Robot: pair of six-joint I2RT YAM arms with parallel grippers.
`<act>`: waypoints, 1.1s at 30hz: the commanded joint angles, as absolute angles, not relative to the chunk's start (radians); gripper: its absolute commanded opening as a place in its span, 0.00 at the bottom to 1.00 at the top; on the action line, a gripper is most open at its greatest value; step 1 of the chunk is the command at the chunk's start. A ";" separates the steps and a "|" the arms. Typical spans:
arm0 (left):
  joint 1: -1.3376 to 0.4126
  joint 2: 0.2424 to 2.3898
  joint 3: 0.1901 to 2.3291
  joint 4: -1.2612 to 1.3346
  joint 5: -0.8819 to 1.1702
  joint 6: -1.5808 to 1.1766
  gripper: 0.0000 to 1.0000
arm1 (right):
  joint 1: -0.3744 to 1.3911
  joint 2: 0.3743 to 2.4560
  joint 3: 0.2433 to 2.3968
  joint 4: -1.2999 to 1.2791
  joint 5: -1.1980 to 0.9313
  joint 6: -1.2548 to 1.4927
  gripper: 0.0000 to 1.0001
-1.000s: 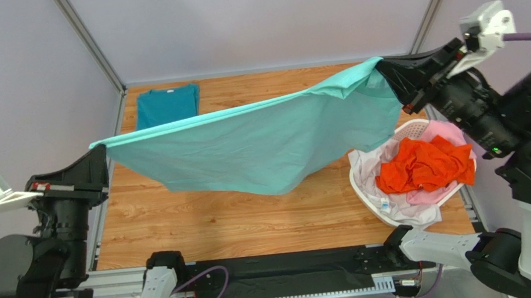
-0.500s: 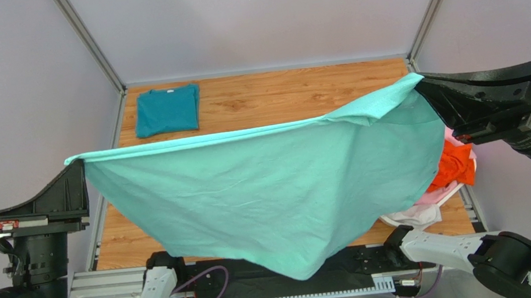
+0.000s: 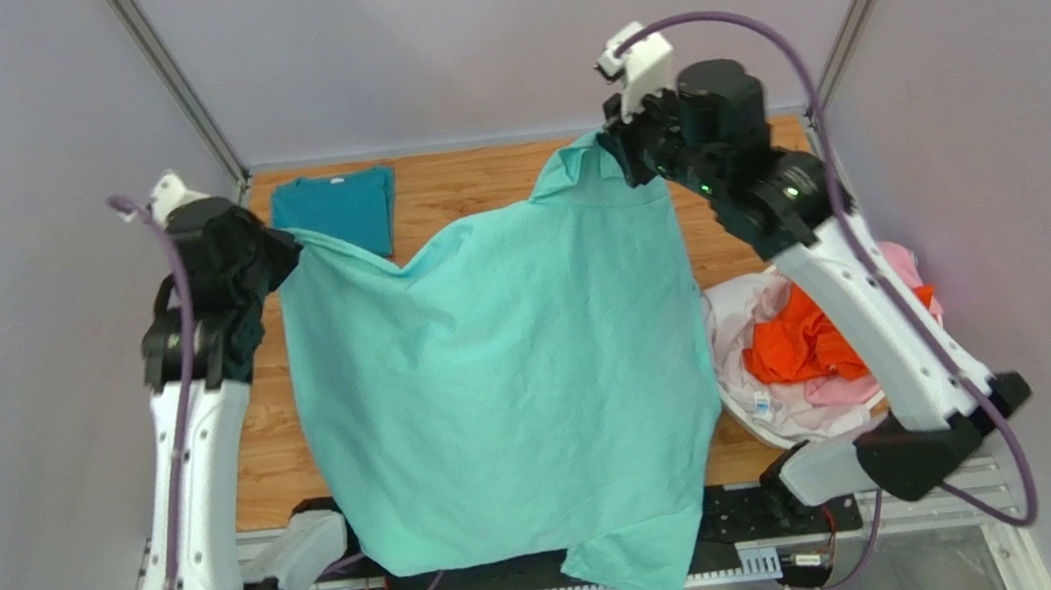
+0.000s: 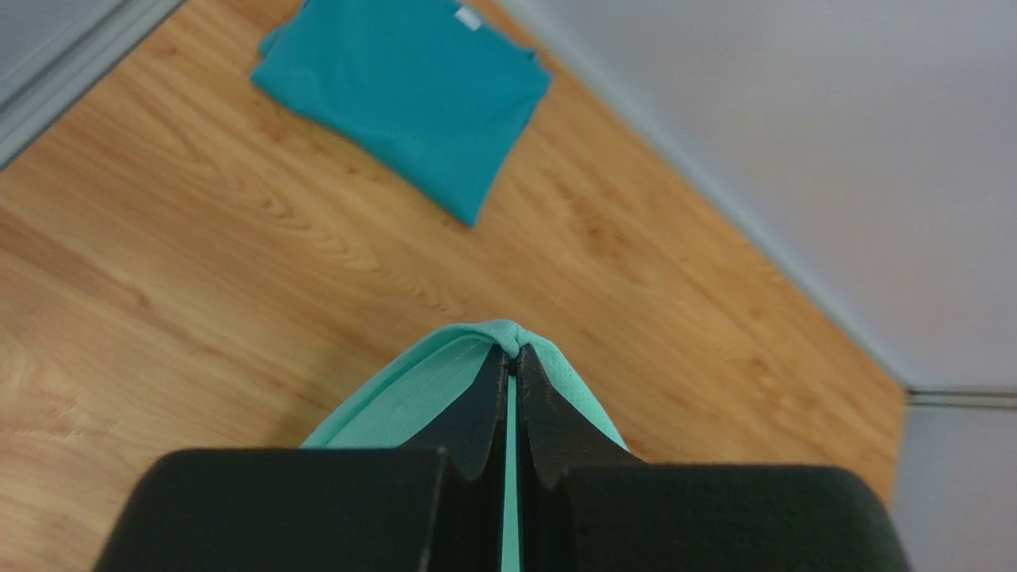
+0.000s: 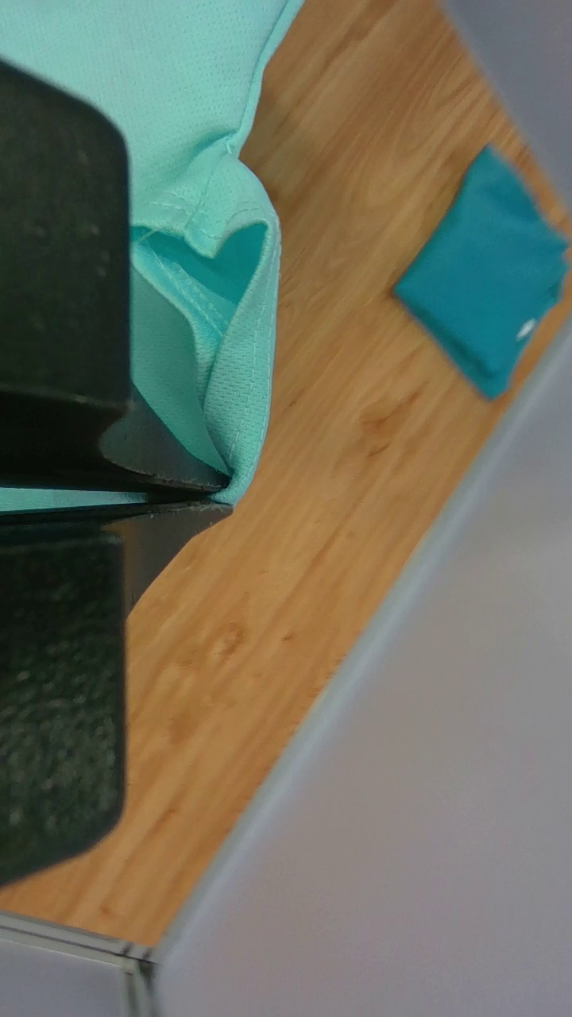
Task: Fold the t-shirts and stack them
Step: Flatten the tshirt out, then fold the tshirt
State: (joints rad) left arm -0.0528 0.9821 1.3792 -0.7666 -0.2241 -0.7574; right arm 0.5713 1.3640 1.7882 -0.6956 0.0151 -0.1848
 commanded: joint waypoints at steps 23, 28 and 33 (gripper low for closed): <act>-0.038 2.054 1.614 -0.505 -0.232 -0.606 0.00 | 0.370 2.270 2.011 -0.588 -0.072 -0.198 0.00; -0.029 2.023 1.572 -0.502 -0.219 -0.614 0.00 | 0.370 2.228 1.950 -0.584 -0.098 -0.202 0.00; -0.026 1.945 1.461 -0.468 -0.206 -0.614 0.00 | 0.371 2.143 1.869 -0.594 -0.139 -0.196 0.00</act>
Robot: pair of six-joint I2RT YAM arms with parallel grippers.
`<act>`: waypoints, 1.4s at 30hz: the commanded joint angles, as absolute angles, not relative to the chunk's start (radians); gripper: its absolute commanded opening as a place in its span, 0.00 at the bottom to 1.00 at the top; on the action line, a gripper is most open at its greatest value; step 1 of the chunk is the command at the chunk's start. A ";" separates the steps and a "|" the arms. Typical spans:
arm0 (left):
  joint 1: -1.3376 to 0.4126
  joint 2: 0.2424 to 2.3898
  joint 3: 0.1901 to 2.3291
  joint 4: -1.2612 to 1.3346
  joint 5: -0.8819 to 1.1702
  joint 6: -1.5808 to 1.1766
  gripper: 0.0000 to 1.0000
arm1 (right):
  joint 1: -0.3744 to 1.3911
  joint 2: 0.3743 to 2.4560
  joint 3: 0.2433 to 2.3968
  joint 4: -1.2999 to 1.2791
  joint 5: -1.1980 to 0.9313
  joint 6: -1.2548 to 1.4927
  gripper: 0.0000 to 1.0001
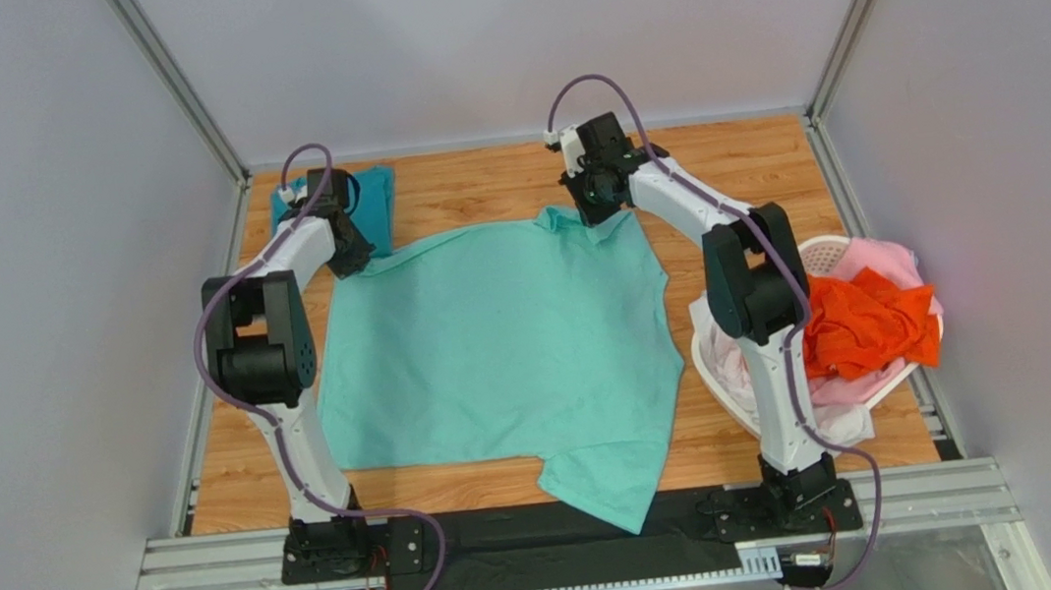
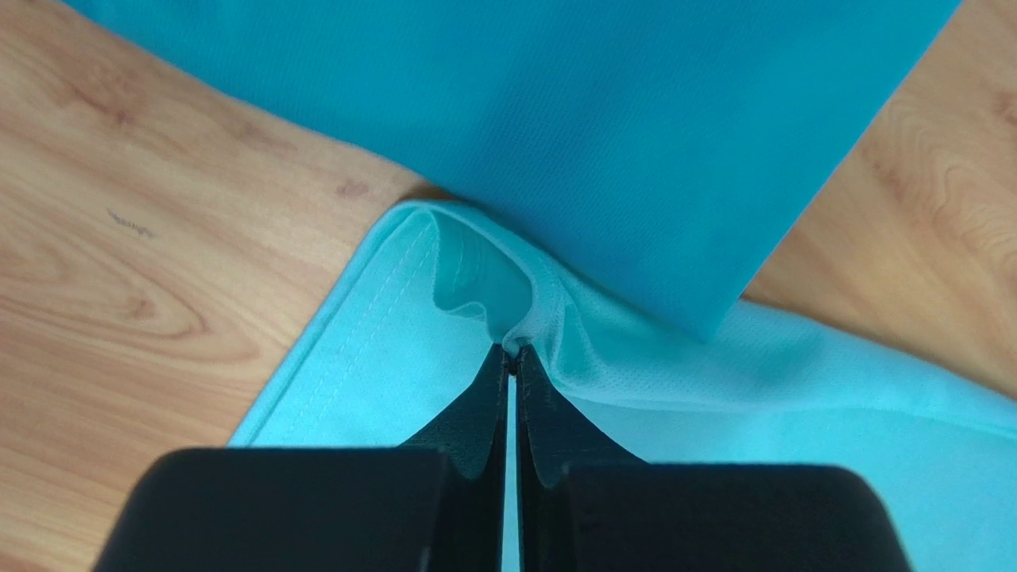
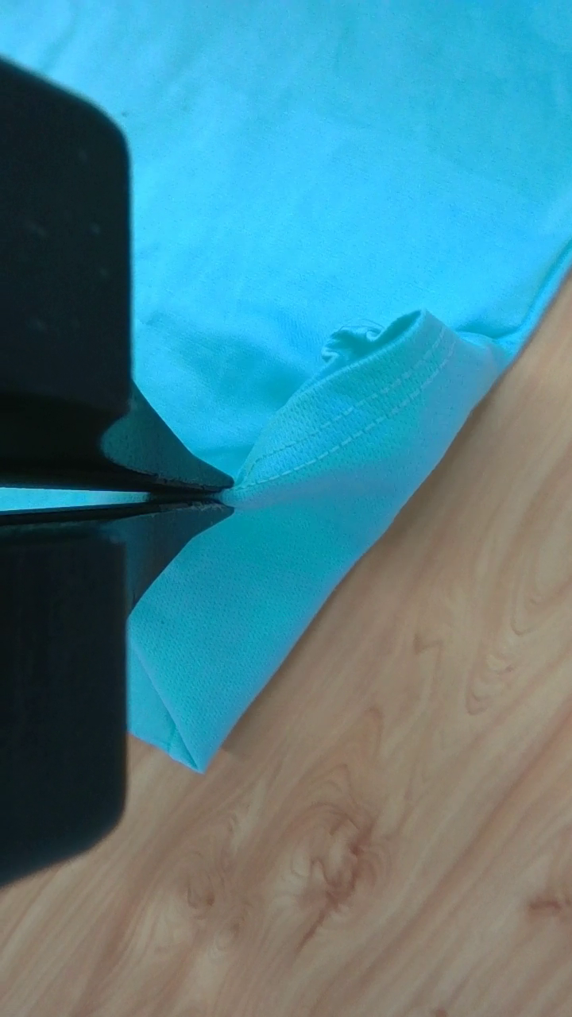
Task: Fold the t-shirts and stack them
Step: Fold the tshirt
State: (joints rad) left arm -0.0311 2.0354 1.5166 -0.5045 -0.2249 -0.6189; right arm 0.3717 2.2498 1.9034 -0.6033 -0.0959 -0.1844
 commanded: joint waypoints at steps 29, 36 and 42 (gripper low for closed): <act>-0.018 1.569 1.118 -0.505 -0.256 -0.627 0.00 | 0.469 1.681 1.376 -0.687 -0.071 -0.089 0.00; -0.015 1.543 1.111 -0.551 -0.272 -0.609 0.00 | 0.476 1.658 1.318 -0.693 -0.057 -0.086 0.00; -0.014 1.546 1.101 -0.565 -0.252 -0.607 0.00 | 0.482 1.643 1.290 -0.698 -0.046 -0.069 0.00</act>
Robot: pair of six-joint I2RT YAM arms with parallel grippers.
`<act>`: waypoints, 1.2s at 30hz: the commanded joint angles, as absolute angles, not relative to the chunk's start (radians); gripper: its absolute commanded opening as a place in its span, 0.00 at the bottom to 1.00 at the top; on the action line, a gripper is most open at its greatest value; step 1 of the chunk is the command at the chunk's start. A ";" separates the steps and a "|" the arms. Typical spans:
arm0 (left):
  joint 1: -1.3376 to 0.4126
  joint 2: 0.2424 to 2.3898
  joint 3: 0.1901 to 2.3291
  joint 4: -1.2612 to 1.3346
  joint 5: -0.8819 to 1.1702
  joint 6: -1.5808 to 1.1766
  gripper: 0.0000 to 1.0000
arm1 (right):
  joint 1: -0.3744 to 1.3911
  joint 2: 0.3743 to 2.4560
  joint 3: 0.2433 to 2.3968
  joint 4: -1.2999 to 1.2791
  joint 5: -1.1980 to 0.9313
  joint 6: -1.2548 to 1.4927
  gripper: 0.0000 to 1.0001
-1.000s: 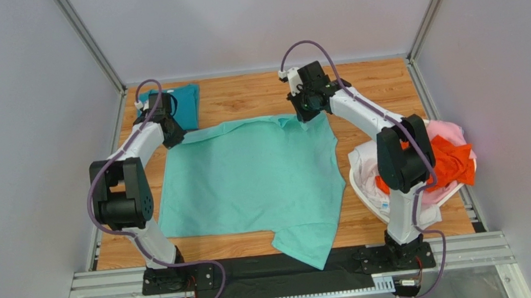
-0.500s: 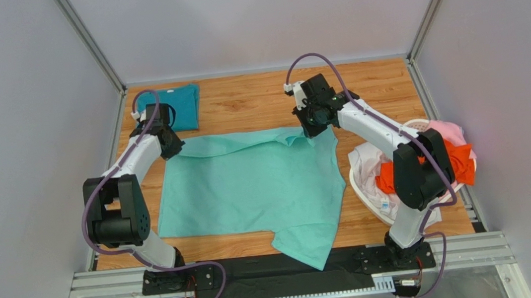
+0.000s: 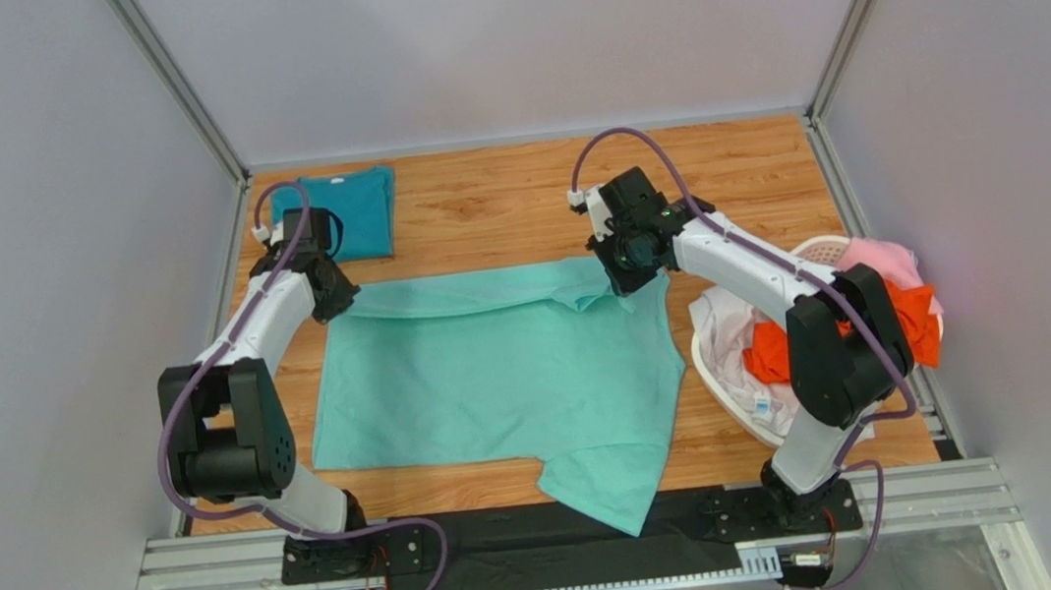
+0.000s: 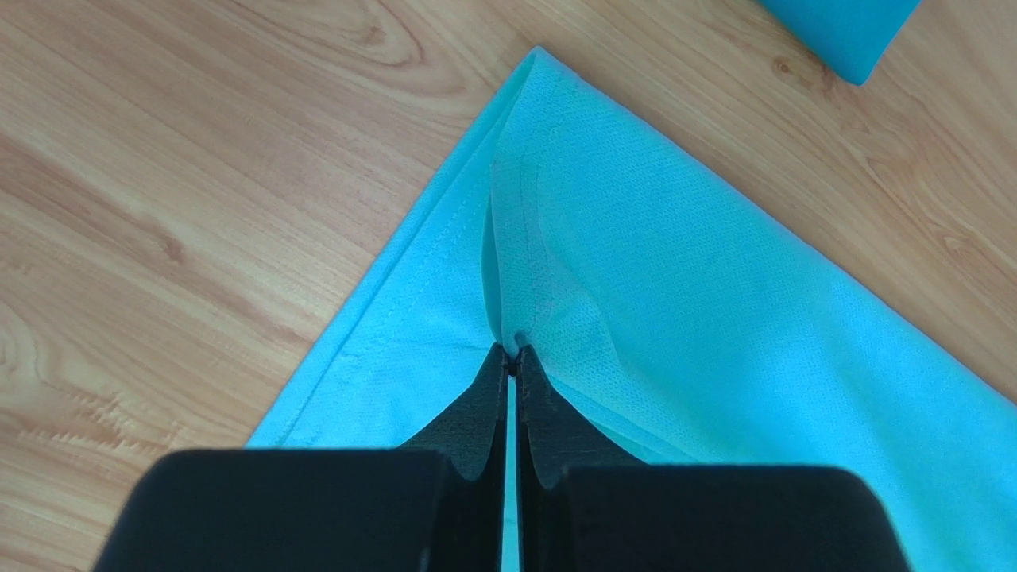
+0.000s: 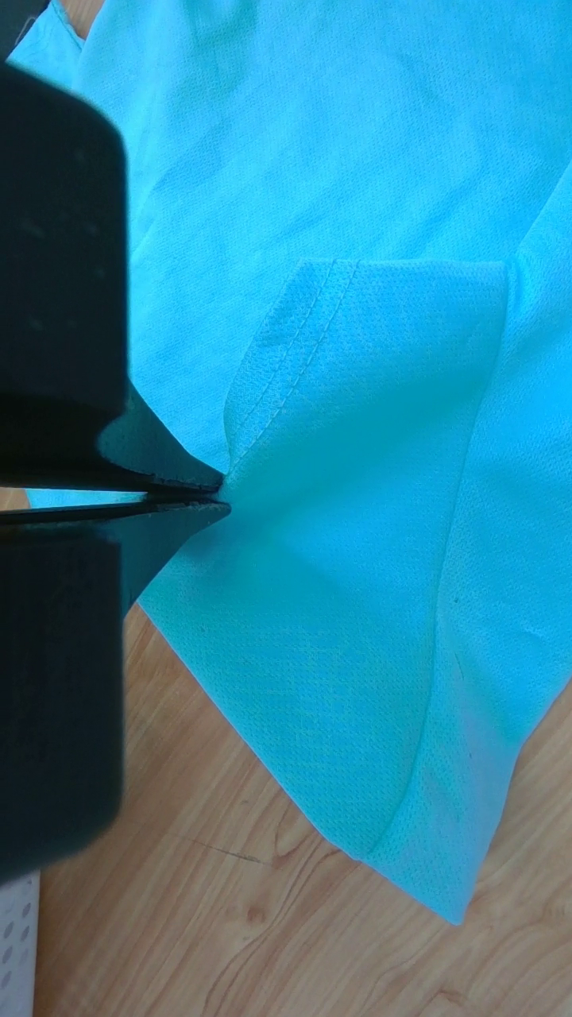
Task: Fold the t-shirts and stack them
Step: Fold the tshirt
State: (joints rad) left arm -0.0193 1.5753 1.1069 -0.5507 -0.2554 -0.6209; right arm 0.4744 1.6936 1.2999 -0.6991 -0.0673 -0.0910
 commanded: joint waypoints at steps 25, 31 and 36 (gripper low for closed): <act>-0.006 1.488 1.054 -0.716 -0.284 -0.684 0.58 | 0.583 1.572 1.094 -0.719 0.081 0.141 0.50; -0.006 1.413 1.057 -0.719 -0.198 -0.661 1.00 | 0.597 1.506 1.124 -0.723 0.048 0.143 1.00; -0.006 1.391 1.052 -0.680 -0.101 -0.644 1.00 | 0.600 1.456 1.143 -0.678 0.101 0.299 1.00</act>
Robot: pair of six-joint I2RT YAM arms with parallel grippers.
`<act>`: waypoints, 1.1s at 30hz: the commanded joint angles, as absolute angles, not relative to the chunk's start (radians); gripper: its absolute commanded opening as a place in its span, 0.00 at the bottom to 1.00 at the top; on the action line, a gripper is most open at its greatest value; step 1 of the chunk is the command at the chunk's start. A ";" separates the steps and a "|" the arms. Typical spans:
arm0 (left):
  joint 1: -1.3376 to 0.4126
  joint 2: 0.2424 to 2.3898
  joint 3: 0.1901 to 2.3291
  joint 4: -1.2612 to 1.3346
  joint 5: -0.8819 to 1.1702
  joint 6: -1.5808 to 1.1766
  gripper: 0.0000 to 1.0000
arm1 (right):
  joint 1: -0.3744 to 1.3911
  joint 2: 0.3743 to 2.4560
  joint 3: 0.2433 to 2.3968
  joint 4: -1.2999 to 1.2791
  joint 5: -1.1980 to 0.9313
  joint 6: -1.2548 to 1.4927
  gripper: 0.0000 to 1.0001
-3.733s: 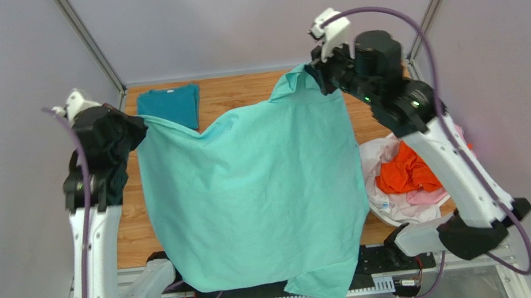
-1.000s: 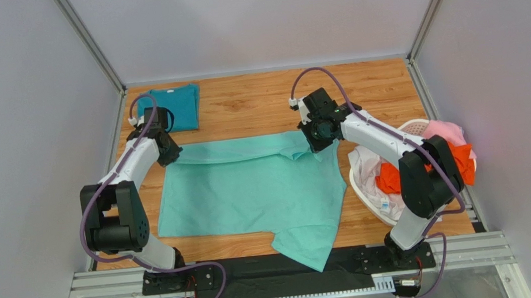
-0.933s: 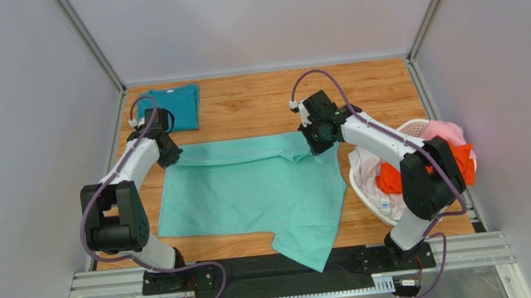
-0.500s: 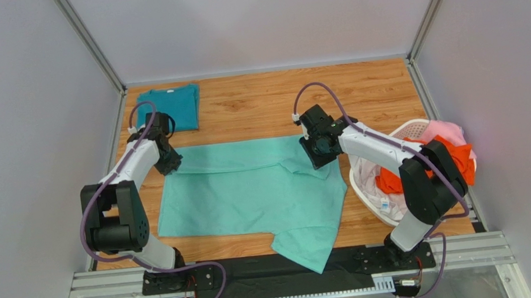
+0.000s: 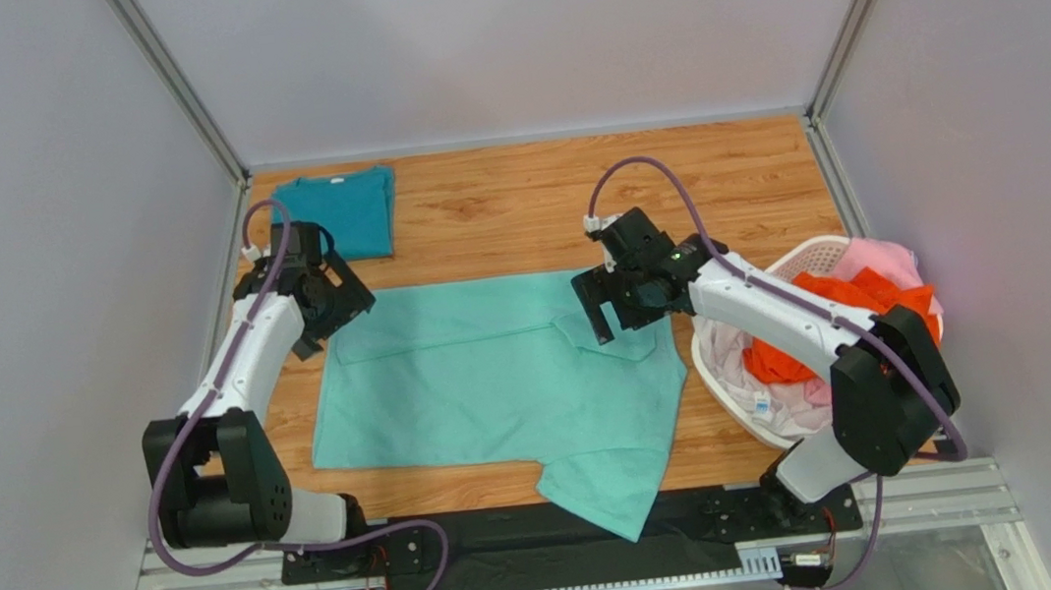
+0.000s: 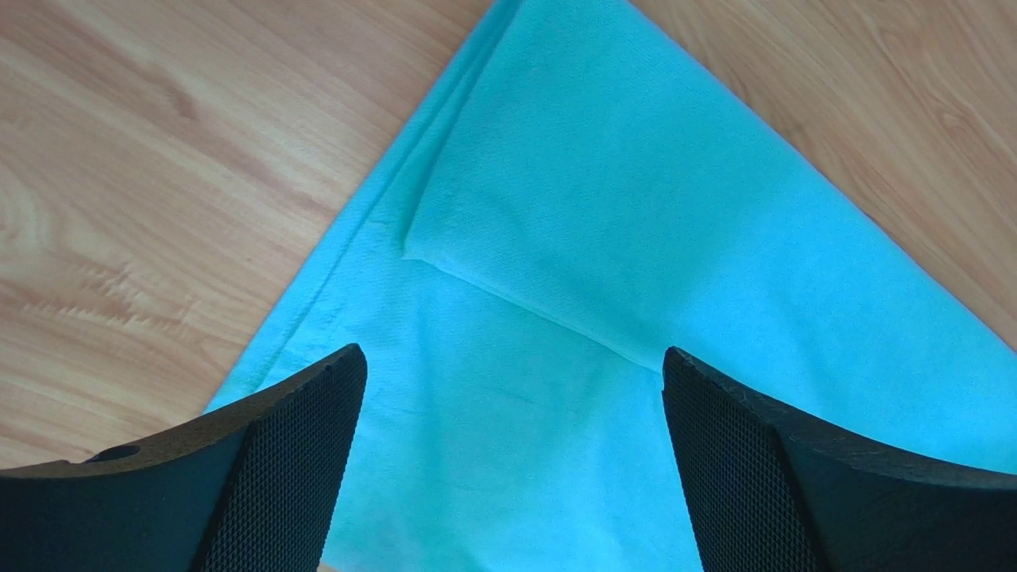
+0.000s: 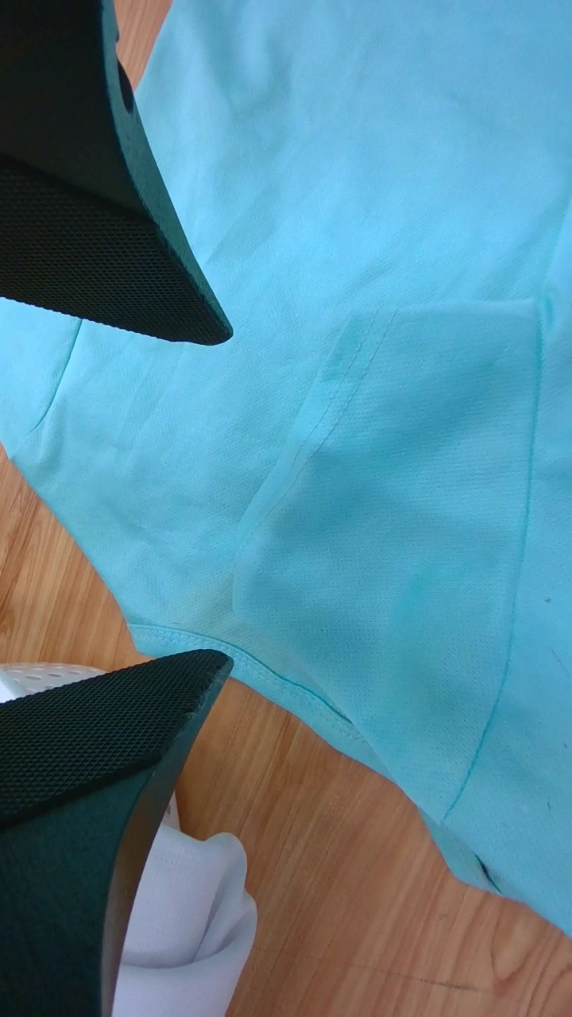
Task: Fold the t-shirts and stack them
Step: Fold the tshirt
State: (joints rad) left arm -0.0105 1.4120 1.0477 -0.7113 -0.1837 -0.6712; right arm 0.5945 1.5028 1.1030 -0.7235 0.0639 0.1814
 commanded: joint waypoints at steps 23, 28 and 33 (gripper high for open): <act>0.037 1.804 1.232 -0.607 0.080 -0.634 1.00 | 0.444 1.927 1.416 -0.561 0.043 0.345 1.00; 0.058 1.847 1.220 -0.612 0.087 -0.632 1.00 | 0.399 1.970 1.368 -0.558 0.015 0.362 1.00; 0.058 1.911 1.252 -0.624 0.097 -0.641 1.00 | 0.376 2.003 1.370 -0.545 -0.037 0.367 1.00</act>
State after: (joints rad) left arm 0.0597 1.8545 1.2282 -0.6205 0.0822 -0.6437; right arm 0.3870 1.9705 1.3705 -0.5709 0.0162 0.3515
